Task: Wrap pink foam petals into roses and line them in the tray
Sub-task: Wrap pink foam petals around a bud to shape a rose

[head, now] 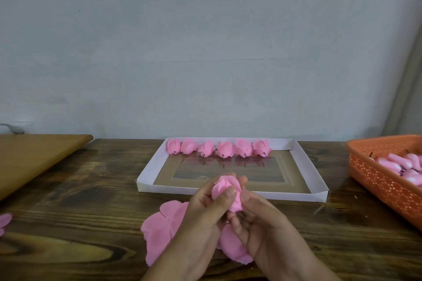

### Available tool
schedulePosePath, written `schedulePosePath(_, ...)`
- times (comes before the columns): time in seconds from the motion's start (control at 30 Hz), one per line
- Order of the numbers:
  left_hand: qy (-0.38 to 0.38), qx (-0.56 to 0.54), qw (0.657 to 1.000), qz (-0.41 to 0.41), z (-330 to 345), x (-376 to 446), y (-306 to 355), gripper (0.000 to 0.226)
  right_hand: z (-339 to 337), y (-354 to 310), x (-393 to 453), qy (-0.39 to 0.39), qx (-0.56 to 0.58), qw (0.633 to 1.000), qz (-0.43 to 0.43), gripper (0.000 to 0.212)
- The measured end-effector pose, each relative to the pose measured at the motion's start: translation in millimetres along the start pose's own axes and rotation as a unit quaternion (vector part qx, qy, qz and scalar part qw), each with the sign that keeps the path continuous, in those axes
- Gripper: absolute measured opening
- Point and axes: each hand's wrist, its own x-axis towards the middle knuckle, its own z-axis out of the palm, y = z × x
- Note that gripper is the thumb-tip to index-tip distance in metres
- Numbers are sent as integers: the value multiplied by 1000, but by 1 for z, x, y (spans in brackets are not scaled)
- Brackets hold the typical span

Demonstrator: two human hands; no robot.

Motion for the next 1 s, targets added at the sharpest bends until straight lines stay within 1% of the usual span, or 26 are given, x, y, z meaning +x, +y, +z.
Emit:
schedulePosePath(0.03,-8,14,1000,8,0,0,1,26,0,-1,0,-7,8,1000,2,43)
schedulePosePath(0.13,-26,47,998,18,-2,1,1,62,0,-5,-1,-21,25,999,16,42)
schedulePosePath(0.17,-30,52,998,21,-3,1,1,69,0,-6,-1,-21,33,999,25,43)
schedulePosePath(0.2,-36,55,998,23,-4,1,1,71,0,-6,-2,-21,41,998,35,44)
schedulePosePath(0.27,-46,52,997,26,-5,1,3,66,-1,-8,-2,-29,48,997,57,44)
schedulePosePath(0.4,-49,42,998,26,-4,0,6,66,0,-10,-3,-48,57,993,86,68)
schedulePosePath(0.5,-57,28,998,28,-2,-3,9,61,2,-11,-4,-64,77,990,102,67)
schedulePosePath(0.63,-92,40,995,28,-2,-3,13,54,2,-12,-4,-74,81,988,114,71)
schedulePosePath(0.73,-107,43,993,13,-2,-4,16,53,2,-13,-4,-86,65,987,122,70)
schedulePosePath(0.83,-108,40,993,12,-4,-4,14,56,-1,-13,-3,-79,59,988,120,71)
schedulePosePath(0.87,-103,42,994,10,-5,-3,13,58,-1,-13,-2,-73,57,988,120,67)
schedulePosePath(0.9,-95,44,994,8,-6,-2,11,58,-1,-13,-2,-66,46,990,117,59)
schedulePosePath(0.97,-73,39,997,8,-8,-1,9,57,-1,-13,0,-43,-11,993,114,31)
schedulePosePath(1.0,-57,31,998,12,-10,0,8,57,0,-15,1,-27,-47,993,109,27)
